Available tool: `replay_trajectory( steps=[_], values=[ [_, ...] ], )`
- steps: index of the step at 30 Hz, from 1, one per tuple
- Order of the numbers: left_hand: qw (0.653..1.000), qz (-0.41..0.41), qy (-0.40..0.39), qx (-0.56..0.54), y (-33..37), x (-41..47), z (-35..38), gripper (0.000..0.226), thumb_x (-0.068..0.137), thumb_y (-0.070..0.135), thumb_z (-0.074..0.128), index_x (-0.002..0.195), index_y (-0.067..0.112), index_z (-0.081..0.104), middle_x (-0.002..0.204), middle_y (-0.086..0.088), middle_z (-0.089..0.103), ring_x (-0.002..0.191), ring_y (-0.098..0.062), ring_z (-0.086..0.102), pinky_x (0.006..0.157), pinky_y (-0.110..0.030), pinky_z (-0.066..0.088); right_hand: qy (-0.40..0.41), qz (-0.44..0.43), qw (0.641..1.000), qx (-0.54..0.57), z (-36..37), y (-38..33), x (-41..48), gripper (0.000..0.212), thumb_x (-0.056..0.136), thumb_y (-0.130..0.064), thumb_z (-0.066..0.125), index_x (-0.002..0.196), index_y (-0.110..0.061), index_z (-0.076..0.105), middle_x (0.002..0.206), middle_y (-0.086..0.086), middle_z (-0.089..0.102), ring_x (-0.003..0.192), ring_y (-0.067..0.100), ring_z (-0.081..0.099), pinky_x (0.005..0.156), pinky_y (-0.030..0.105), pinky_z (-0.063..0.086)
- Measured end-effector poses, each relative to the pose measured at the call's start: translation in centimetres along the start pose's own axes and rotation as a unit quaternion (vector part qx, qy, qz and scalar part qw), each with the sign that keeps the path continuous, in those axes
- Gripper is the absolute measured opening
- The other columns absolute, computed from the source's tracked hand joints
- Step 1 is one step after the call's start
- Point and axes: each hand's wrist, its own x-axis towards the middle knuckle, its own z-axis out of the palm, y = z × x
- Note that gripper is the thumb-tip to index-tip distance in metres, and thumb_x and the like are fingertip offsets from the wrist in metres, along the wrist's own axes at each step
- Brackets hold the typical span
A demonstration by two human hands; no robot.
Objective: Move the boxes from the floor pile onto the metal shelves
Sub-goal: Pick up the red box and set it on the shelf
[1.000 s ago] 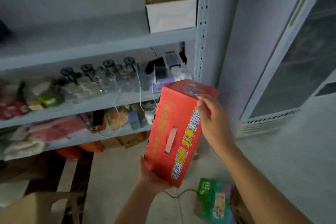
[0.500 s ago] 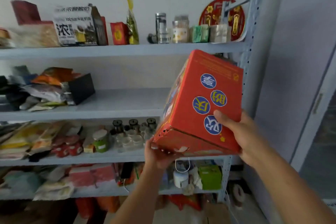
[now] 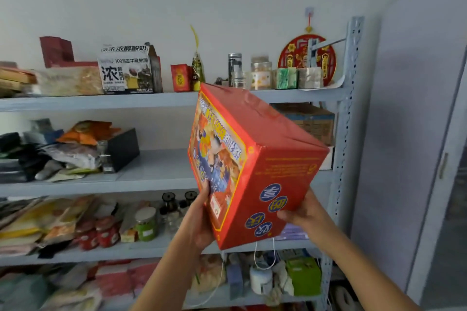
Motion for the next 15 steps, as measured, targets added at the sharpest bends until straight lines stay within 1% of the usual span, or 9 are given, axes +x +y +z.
replay_trajectory(
  steps=[1, 3, 5, 6, 7, 9, 12, 13, 15],
  values=[
    [1.0, 0.004, 0.011, 0.004, 0.5, -0.1, -1.0, 0.055, 0.094, 0.053, 0.049, 0.123, 0.01, 0.067, 0.113, -0.018, 0.071, 0.088, -0.032, 0.073, 0.085, -0.053, 0.056, -0.009, 0.013, 0.999, 0.028, 0.5, -0.2, 0.0, 0.078, 0.063, -0.022, 0.088, 0.129, -0.022, 0.047, 0.116, 0.002, 0.071, 0.116, 0.031, 0.063, 0.082, 0.032, 0.057],
    [1.0, 0.002, 0.022, 0.02, 1.4, -0.3, -2.8, 0.053, 0.094, 0.05, 0.049, 0.124, 0.009, 0.064, 0.103, -0.018, 0.074, 0.08, -0.031, 0.074, 0.078, -0.05, 0.059, -0.005, 0.022, 0.998, 0.067, 1.0, -1.0, 0.4, 0.098, 0.055, -0.042, 0.093, 0.137, -0.028, 0.041, 0.12, 0.003, 0.069, 0.113, 0.026, 0.066, 0.081, 0.037, 0.058],
    [0.999, -0.012, 0.027, 0.041, 1.9, -0.1, -4.3, 0.052, 0.095, 0.047, 0.049, 0.125, 0.007, 0.062, 0.1, -0.018, 0.074, 0.077, -0.031, 0.074, 0.072, -0.047, 0.062, 0.035, -0.019, 0.998, 0.052, 0.7, -2.0, 1.2, 0.097, 0.063, -0.033, 0.087, 0.141, -0.047, 0.031, 0.129, -0.009, 0.062, 0.115, 0.01, 0.064, 0.085, 0.035, 0.058],
    [0.998, -0.016, 0.034, 0.052, 2.1, 0.1, -4.9, 0.051, 0.095, 0.047, 0.049, 0.124, 0.007, 0.062, 0.099, -0.018, 0.074, 0.076, -0.031, 0.074, 0.069, -0.046, 0.062, 0.046, -0.04, 0.998, 0.014, 0.4, -2.4, 1.7, 0.092, 0.068, -0.026, 0.083, 0.141, -0.05, 0.032, 0.133, -0.019, 0.055, 0.118, 0.004, 0.06, 0.087, 0.031, 0.056],
    [0.997, -0.017, 0.043, 0.062, 2.3, 0.4, -5.3, 0.051, 0.094, 0.047, 0.051, 0.123, 0.007, 0.062, 0.098, -0.018, 0.074, 0.075, -0.031, 0.074, 0.068, -0.045, 0.062, 0.041, -0.051, 0.997, -0.034, 0.2, -2.6, 2.3, 0.083, 0.071, -0.024, 0.08, 0.139, -0.049, 0.04, 0.137, -0.024, 0.049, 0.121, 0.001, 0.057, 0.09, 0.028, 0.055],
    [0.995, -0.013, 0.063, 0.077, 2.9, 1.4, -6.1, 0.053, 0.089, 0.046, 0.059, 0.124, 0.007, 0.061, 0.098, -0.018, 0.074, 0.074, -0.031, 0.074, 0.069, -0.046, 0.062, 0.024, -0.046, 0.993, -0.105, -0.4, -1.9, 3.8, 0.072, 0.071, -0.027, 0.08, 0.135, -0.044, 0.051, 0.144, -0.023, 0.046, 0.127, 0.004, 0.052, 0.099, 0.029, 0.051],
    [0.992, 0.003, 0.087, 0.086, 3.9, 3.1, -6.5, 0.043, 0.09, 0.037, 0.062, 0.121, 0.008, 0.061, 0.094, -0.016, 0.075, 0.069, -0.029, 0.073, 0.066, -0.045, 0.062, 0.015, -0.02, 0.983, -0.183, -1.3, 0.9, 5.9, 0.074, 0.075, -0.031, 0.08, 0.14, -0.043, 0.047, 0.144, -0.016, 0.051, 0.128, 0.005, 0.052, 0.109, 0.036, 0.044],
    [0.992, 0.003, 0.092, 0.089, 4.3, 3.9, -6.6, 0.039, 0.09, 0.035, 0.062, 0.118, 0.008, 0.061, 0.092, -0.016, 0.075, 0.068, -0.029, 0.073, 0.067, -0.046, 0.062, 0.009, -0.016, 0.981, -0.195, -1.4, 1.8, 6.7, 0.075, 0.079, -0.027, 0.079, 0.144, -0.039, 0.044, 0.143, -0.013, 0.052, 0.127, 0.005, 0.053, 0.109, 0.032, 0.043],
    [0.989, 0.001, 0.107, 0.1, 5.2, 5.7, -6.0, 0.036, 0.09, 0.029, 0.063, 0.119, 0.008, 0.06, 0.095, -0.017, 0.074, 0.069, -0.03, 0.073, 0.071, -0.05, 0.06, 0.018, -0.009, 0.979, -0.205, -1.7, 3.6, 8.6, 0.073, 0.085, -0.014, 0.074, 0.148, -0.028, 0.041, 0.138, -0.005, 0.057, 0.119, 0.005, 0.057, 0.101, 0.015, 0.044]
  ],
)
